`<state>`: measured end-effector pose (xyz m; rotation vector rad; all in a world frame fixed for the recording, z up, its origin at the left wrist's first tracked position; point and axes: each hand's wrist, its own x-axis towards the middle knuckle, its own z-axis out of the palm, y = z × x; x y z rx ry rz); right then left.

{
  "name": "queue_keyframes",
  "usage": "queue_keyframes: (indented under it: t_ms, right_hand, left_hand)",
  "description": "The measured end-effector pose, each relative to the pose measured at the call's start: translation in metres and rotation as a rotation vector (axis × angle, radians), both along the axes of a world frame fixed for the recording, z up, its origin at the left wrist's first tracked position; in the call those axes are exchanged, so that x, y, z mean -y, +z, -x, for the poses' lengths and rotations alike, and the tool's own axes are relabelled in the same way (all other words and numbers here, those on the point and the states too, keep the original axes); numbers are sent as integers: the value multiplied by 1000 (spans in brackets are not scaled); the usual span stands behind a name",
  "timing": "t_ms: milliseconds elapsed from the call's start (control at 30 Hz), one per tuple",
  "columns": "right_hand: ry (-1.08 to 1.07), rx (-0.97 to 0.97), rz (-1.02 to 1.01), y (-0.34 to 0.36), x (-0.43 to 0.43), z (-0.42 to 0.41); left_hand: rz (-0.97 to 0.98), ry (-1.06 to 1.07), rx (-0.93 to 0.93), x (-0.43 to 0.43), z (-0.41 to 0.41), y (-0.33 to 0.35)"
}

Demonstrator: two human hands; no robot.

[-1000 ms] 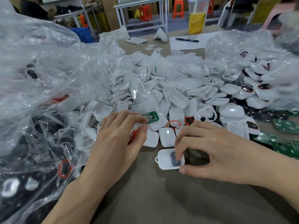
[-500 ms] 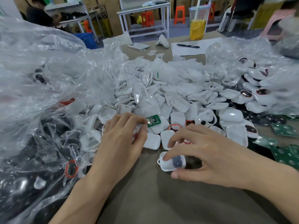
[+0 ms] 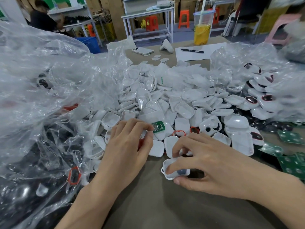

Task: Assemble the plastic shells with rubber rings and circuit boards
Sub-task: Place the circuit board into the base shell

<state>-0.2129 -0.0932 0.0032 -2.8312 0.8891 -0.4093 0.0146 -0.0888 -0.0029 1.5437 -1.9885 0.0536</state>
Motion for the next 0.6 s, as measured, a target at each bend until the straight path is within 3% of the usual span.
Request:
queue_keyframes:
  t_ms: [467,600]
  right_hand:
    - [-5,-9,-21,0,0,0]
    - [-32,74,-114,1,1,2]
  left_hand:
    - [-24,-14,11,4,1,0]
    - [-84,-33,27,6,1,0]
